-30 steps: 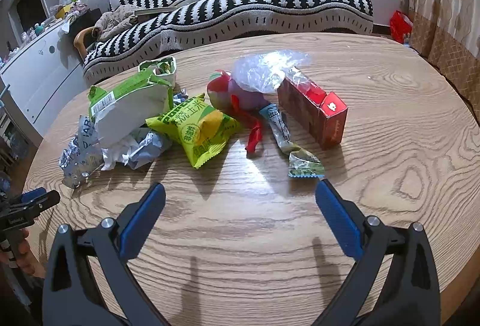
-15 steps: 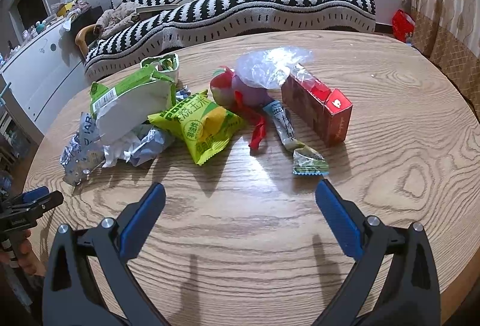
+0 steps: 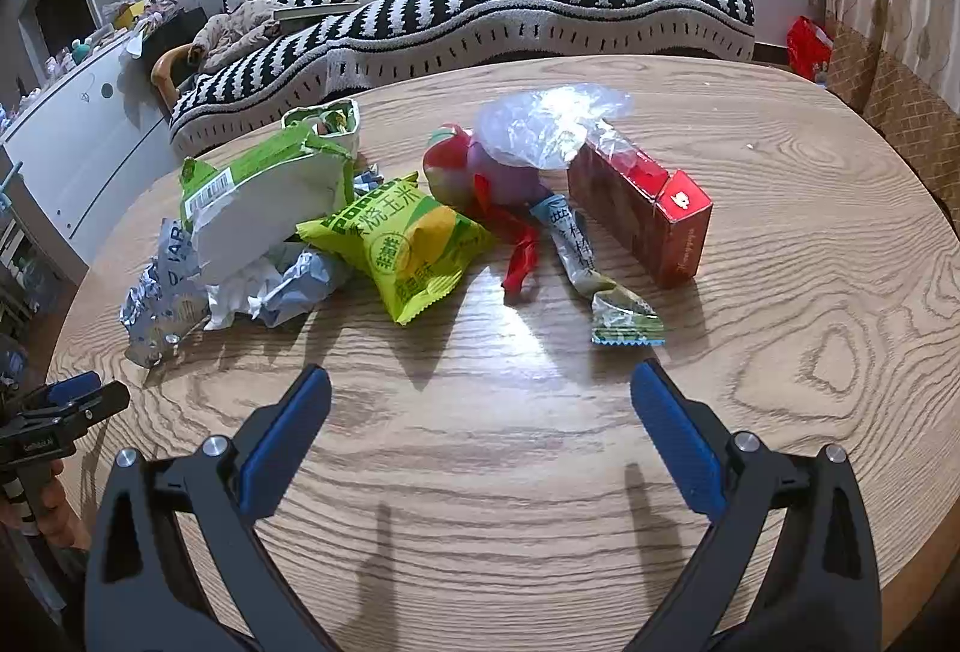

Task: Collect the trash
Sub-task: 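Move both tools toward the trash pile on the table, then grasp the silver blister pack with left tool while right tool grasps the yellow popcorn bag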

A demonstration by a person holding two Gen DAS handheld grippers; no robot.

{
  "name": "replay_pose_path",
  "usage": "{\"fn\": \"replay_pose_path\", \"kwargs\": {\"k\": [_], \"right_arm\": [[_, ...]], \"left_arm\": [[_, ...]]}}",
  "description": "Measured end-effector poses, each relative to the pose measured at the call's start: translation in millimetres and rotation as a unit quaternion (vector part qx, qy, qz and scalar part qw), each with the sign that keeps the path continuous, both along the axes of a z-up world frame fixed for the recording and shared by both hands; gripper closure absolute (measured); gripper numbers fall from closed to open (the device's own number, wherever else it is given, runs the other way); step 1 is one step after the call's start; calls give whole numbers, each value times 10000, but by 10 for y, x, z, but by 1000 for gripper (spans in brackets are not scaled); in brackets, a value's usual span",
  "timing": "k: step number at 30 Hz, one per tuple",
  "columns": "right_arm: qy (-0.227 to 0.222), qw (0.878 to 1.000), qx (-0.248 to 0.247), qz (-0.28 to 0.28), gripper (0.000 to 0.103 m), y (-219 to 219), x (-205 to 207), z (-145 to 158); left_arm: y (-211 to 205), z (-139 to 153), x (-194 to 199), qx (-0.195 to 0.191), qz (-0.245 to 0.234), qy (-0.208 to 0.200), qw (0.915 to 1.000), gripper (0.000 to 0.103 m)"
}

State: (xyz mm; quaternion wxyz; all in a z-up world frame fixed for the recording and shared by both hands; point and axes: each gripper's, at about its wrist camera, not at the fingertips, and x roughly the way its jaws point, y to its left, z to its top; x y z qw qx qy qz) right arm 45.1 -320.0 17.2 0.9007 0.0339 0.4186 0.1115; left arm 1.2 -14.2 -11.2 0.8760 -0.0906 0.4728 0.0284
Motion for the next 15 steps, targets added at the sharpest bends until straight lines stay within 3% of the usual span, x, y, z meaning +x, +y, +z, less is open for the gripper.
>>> {"fn": "replay_pose_path", "kwargs": {"k": [8, 15], "right_arm": [[-251, 9996, 128, 38, 6, 49, -35, 99], [-716, 9949, -333, 624, 6, 407, 91, 105]], "left_arm": [[-6, -18, 106, -108, -174, -73, 9998, 6], [-112, -91, 340, -13, -502, -14, 9987, 6]]}}
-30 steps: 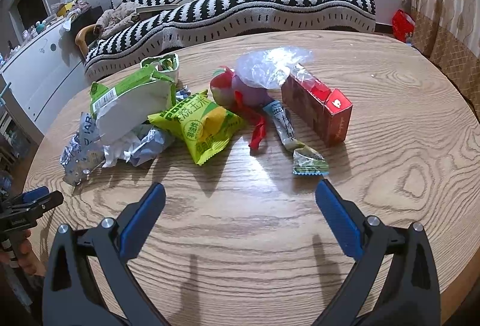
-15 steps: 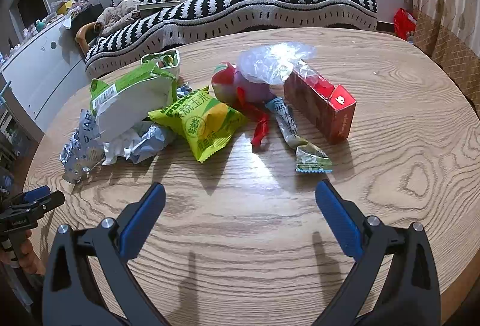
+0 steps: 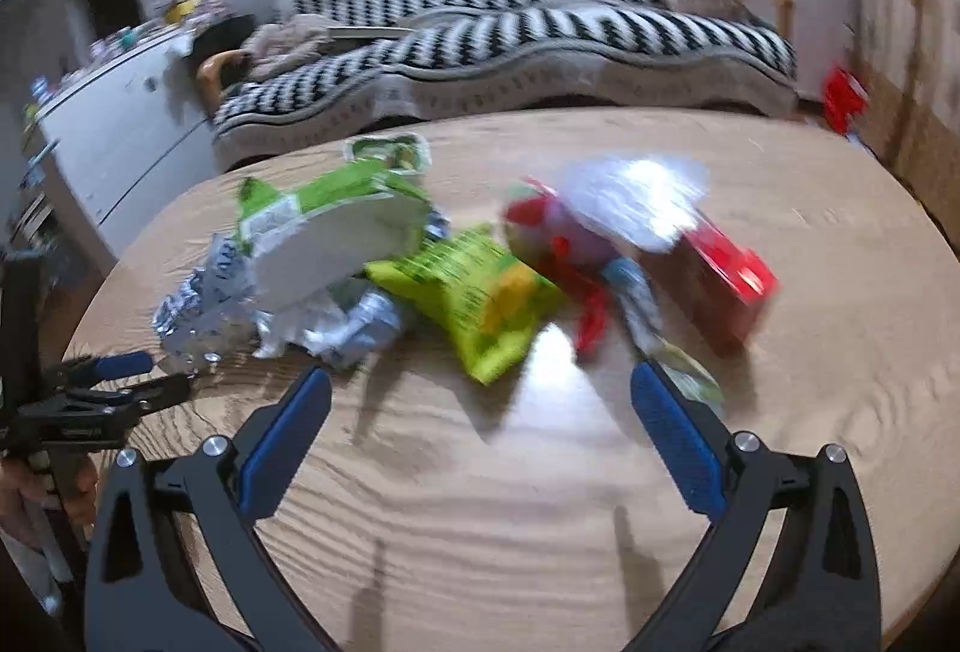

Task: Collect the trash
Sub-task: 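Grasp the silver blister pack with left tool while right tool grasps the yellow popcorn bag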

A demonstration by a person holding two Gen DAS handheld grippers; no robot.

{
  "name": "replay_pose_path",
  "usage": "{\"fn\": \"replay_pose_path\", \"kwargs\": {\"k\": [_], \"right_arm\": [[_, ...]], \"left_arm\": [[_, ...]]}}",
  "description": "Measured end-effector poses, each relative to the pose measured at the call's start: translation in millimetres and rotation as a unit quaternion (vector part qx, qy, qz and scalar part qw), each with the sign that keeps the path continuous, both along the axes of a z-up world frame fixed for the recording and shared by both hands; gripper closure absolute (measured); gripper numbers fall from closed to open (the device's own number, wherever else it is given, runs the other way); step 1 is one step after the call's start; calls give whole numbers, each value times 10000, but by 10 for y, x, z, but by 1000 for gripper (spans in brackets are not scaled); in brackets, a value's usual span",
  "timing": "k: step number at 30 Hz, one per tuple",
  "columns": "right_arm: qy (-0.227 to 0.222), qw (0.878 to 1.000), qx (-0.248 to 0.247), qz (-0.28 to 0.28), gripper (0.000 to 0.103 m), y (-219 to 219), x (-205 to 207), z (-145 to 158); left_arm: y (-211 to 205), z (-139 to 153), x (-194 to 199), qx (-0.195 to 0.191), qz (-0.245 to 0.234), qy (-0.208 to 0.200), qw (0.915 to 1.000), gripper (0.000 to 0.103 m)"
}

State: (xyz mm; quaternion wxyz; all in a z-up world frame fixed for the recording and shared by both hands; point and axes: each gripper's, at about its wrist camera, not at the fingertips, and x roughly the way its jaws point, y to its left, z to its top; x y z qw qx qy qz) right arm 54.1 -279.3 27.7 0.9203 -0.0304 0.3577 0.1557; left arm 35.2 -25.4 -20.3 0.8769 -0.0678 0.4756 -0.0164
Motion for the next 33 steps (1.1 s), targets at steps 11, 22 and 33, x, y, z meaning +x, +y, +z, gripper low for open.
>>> {"fn": "replay_pose_path", "kwargs": {"k": [11, 22, 33], "right_arm": [[671, 9974, 24, 280, 6, 118, 713, -332], [693, 9933, 874, 309, 62, 76, 647, -283], [422, 9931, 1063, 272, 62, 79, 285, -75]], "left_arm": [[-213, -140, 360, 541, -267, 27, 9982, 6], [-252, -4, 390, 66, -304, -120, 9994, 83], [-164, 155, 106, -140, -18, -419, 9990, 85]]}}
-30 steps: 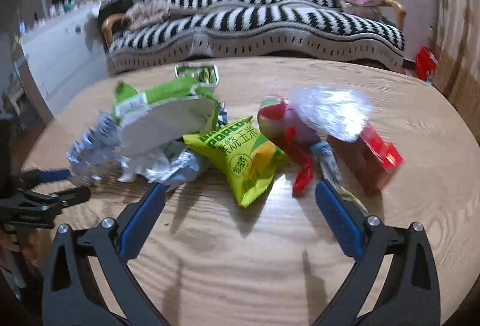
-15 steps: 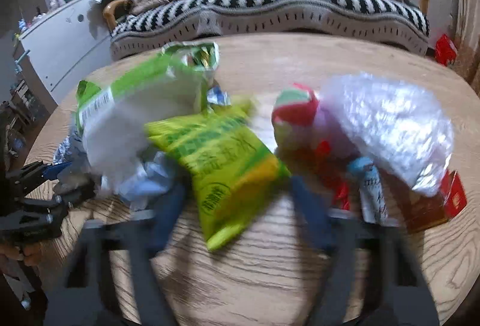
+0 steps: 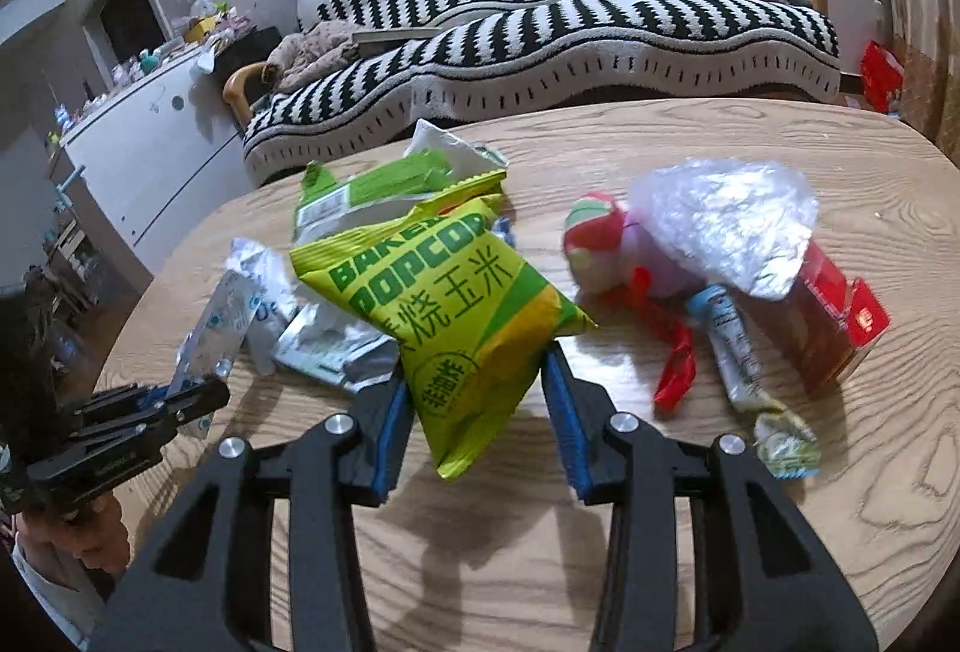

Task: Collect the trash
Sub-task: 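Grasp the silver blister pack with left tool while right tool grasps the yellow popcorn bag, then carry both items to the black bin and open both tools to drop them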

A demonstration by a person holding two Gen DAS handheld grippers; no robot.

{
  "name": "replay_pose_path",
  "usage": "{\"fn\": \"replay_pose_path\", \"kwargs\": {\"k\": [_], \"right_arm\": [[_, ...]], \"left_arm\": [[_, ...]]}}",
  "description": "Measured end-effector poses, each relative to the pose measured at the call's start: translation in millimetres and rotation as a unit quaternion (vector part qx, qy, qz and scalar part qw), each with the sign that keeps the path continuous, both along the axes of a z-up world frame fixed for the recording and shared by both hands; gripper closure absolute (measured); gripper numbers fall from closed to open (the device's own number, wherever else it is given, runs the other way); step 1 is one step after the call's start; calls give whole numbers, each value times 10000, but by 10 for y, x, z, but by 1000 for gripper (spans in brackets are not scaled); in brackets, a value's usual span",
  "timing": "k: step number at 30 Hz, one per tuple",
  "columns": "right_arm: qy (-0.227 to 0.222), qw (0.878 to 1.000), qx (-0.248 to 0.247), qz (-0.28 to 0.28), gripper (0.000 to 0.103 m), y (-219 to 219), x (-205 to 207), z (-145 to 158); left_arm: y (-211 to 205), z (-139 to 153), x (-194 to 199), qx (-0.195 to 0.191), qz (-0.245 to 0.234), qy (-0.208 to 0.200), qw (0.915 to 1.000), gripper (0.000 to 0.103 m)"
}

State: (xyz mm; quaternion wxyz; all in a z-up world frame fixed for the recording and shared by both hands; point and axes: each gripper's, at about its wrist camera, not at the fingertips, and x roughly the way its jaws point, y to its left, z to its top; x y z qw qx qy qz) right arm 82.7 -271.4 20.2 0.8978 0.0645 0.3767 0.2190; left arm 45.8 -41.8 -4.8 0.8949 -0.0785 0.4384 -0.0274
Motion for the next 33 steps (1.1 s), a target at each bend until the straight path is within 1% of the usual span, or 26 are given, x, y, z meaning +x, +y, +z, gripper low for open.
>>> {"fn": "replay_pose_path", "kwargs": {"k": [5, 9, 10, 12, 13, 14, 16, 18, 22, 27, 30, 33], "right_arm": [[17, 9999, -150, 72, 62, 69, -23, -47], [50, 9997, -236, 87, 62, 109, -7, -67], [64, 9996, -252, 91, 62, 111, -5, -80], [83, 9995, -269, 105, 62, 114, 8, -92], [88, 9995, -275, 120, 62, 121, 6, -96], [87, 9995, -278, 130, 62, 125, 4, -97], [88, 9995, -279, 151, 62, 125, 14, -91], [85, 9995, -269, 158, 62, 124, 12, -84], [102, 9995, -256, 168, 62, 110, 14, -79], [158, 9995, -219, 178, 61, 101, 5, -87], [156, 9995, -230, 171, 61, 108, -11, -95], [207, 9995, -186, 127, 61, 87, -4, -88]], "left_arm": [[34, 25, -26, -95, 98, -157, 9998, 84], [3, 48, -33, 175, 95, -382, 9991, 84], [0, 47, -33, 170, 59, -421, 9990, 84], [10, 34, -37, 39, -32, -462, 9989, 84], [12, 28, -27, -24, -62, -421, 9991, 84], [0, 28, -19, 1, -104, -383, 9992, 84], [-43, 32, -11, 215, -133, -326, 9991, 84], [-69, 20, -17, 274, -147, -253, 9992, 84], [-48, 9, -4, 92, -156, -98, 9998, 84], [-53, 19, -15, 233, -93, -104, 9996, 84], [-61, 14, 10, 198, -107, -39, 9997, 84], [-19, 22, 24, 1, -23, 66, 10000, 84]]}}
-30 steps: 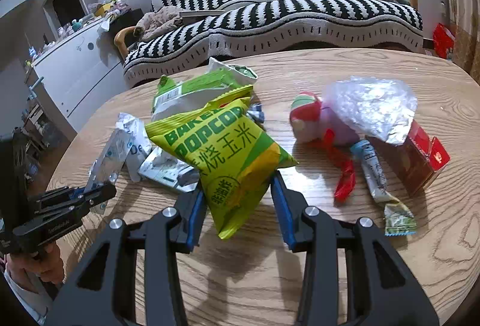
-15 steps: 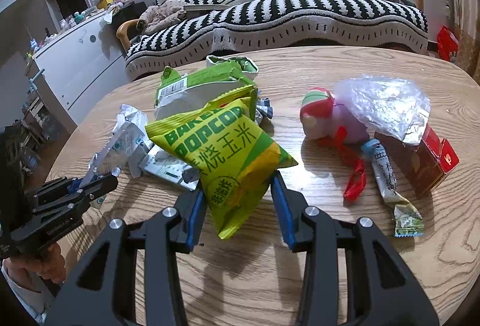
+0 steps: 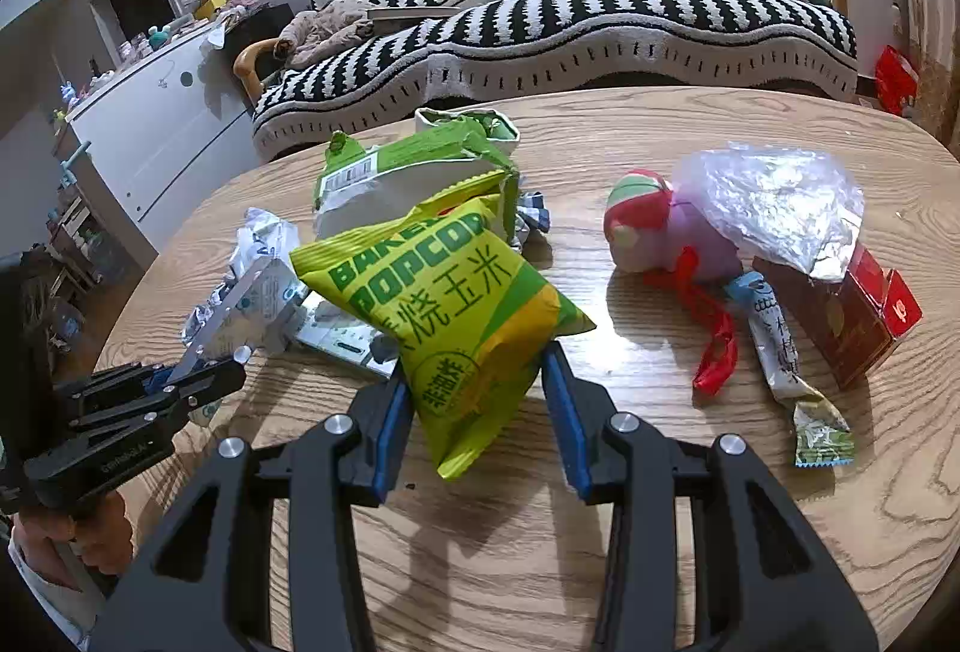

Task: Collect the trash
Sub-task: 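Carry both items to the black bin and open both tools to drop them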

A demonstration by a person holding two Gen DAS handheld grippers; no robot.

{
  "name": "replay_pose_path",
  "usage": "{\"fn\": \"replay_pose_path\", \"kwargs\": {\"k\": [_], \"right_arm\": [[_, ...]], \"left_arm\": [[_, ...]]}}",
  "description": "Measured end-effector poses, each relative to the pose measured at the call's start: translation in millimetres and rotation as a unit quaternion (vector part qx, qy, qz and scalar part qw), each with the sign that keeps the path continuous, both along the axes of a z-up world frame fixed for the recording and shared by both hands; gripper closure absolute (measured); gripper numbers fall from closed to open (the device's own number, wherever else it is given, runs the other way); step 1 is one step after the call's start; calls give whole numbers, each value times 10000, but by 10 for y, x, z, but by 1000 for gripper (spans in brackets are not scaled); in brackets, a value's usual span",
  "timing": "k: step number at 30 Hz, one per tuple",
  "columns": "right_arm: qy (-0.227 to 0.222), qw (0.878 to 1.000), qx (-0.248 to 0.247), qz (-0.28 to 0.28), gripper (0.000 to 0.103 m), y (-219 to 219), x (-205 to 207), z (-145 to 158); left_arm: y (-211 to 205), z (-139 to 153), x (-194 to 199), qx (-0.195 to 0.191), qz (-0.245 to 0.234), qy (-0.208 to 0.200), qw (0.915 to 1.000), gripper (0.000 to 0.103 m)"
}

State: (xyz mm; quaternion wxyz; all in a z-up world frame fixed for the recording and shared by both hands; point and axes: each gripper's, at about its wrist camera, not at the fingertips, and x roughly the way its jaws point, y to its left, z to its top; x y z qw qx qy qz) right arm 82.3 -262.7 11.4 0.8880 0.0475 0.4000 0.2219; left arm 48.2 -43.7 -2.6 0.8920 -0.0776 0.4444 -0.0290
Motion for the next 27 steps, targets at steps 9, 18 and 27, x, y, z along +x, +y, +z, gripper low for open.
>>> {"fn": "replay_pose_path", "kwargs": {"k": [9, 18, 27], "right_arm": [[-218, 9980, 521, -287, 61, -186, -310, 204], [-854, 9772, 1107, -1596, 62, -1821, -1611, 657], [395, 9438, 640, -3219, 62, -3421, -3160, -397]], "left_arm": [[-102, 354, -223, -100, 83, -463, 9988, 84], [-1687, 745, -854, -511, -1252, -484, 9896, 84], [-3875, 43, -1605, -624, -3633, 968, 9245, 84]]}}
